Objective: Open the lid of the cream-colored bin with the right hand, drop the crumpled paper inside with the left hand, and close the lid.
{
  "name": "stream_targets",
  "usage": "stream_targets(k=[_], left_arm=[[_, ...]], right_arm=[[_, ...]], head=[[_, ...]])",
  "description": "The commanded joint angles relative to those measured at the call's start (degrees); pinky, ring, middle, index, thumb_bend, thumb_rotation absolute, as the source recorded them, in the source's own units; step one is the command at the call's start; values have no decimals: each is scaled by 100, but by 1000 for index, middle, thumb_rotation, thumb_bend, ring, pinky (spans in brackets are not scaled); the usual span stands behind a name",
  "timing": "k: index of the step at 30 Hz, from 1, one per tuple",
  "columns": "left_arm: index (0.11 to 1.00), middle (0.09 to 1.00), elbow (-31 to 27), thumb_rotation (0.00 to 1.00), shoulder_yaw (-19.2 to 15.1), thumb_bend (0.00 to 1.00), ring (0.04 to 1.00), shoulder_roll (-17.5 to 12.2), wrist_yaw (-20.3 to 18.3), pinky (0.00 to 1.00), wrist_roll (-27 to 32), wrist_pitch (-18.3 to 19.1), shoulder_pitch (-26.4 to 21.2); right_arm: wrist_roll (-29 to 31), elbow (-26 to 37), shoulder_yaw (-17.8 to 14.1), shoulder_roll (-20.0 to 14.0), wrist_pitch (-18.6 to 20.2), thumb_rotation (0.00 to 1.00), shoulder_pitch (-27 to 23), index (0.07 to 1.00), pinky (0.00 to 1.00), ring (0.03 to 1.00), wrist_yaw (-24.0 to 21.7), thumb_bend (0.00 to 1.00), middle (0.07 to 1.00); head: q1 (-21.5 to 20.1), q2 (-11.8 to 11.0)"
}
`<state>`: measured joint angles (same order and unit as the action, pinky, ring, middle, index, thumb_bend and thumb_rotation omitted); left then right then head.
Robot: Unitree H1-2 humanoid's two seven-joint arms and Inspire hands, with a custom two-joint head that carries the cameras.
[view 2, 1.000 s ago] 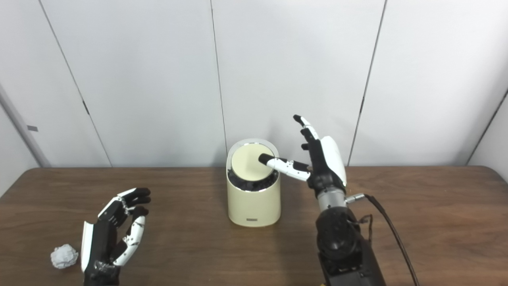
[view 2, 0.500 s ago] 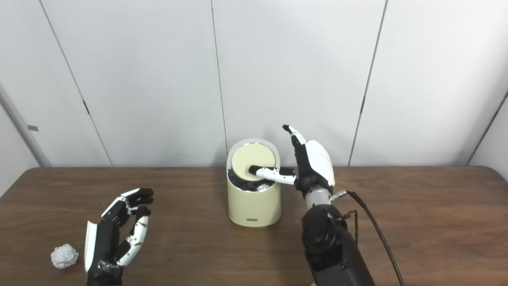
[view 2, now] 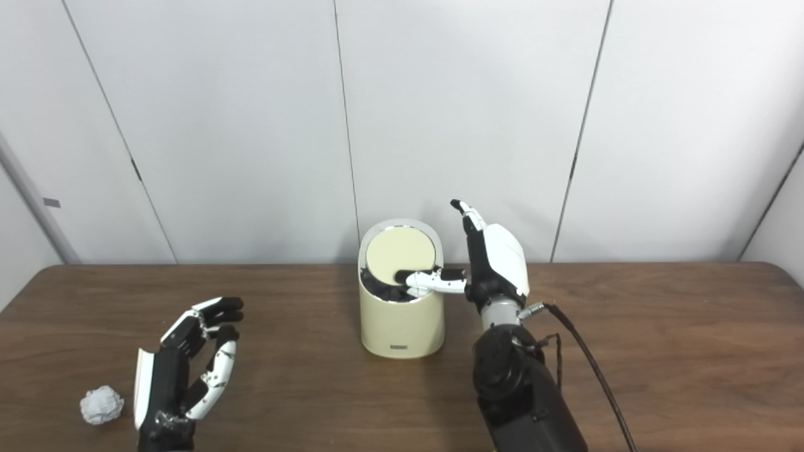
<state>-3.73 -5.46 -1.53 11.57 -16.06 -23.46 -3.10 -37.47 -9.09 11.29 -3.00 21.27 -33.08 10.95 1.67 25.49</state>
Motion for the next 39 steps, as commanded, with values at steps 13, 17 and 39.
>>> stream_targets(k=[13, 17, 39], left_arm=[[684, 709, -213, 320, 20, 193, 676, 2, 61, 564, -9, -141, -149], [682, 705, -177, 341, 6, 196, 672, -3, 81, 561, -37, -152, -160], [685, 709, -188, 349, 19, 198, 678, -5, 52, 565, 9, -132, -151]], right_arm=[[-34, 44, 56, -39, -94, 297, -141, 888, 749, 888, 57, 932, 918], [27, 167, 37, -32, -62, 477, -105, 895, 757, 890, -24, 937, 921], [625, 493, -69, -167, -615, 893, 197, 911, 752, 876, -274, 900, 924]], head=[[-1, -3], [-18, -10], [-12, -39]])
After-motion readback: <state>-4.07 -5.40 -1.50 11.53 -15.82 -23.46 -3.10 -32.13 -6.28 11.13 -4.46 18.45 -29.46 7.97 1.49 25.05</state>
